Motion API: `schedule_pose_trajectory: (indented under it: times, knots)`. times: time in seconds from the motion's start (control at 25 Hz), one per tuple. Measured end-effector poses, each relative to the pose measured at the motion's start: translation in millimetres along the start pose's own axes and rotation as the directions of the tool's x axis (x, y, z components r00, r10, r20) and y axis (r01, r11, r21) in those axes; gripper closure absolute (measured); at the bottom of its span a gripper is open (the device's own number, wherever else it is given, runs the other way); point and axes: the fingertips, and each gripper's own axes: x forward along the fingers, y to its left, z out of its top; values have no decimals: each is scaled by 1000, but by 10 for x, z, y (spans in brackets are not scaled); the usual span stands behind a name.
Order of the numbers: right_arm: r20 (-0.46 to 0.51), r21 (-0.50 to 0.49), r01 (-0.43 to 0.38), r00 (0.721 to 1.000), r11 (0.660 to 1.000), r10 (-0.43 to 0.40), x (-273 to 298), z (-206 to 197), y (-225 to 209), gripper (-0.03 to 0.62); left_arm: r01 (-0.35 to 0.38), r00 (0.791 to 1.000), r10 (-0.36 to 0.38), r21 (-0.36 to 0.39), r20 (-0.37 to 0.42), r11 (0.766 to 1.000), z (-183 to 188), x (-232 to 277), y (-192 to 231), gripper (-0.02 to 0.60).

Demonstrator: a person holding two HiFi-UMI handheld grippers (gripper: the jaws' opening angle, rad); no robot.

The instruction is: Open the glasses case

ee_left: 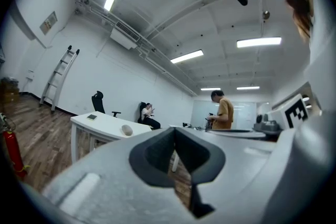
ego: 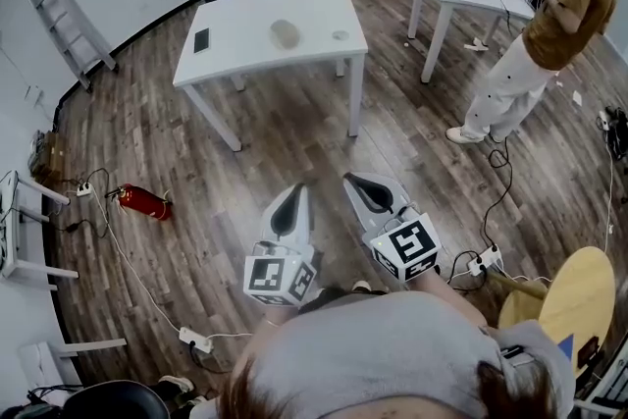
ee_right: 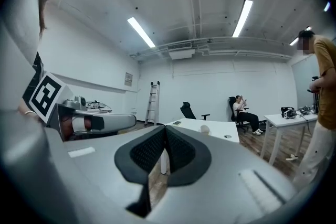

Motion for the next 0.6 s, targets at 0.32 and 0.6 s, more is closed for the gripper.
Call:
schedule_pose_trajectory:
  times: [0.32,0.6]
  knots:
    - [-14,61,-53,998,997,54,-25,-168,-92,589,-58,998,58,-18,-9,998,-124,-23,27,581]
    - [-4,79,-3,1000,997,3,230,-172,-501,589,-51,999,51,-17,-5,999,-104,386,267,581]
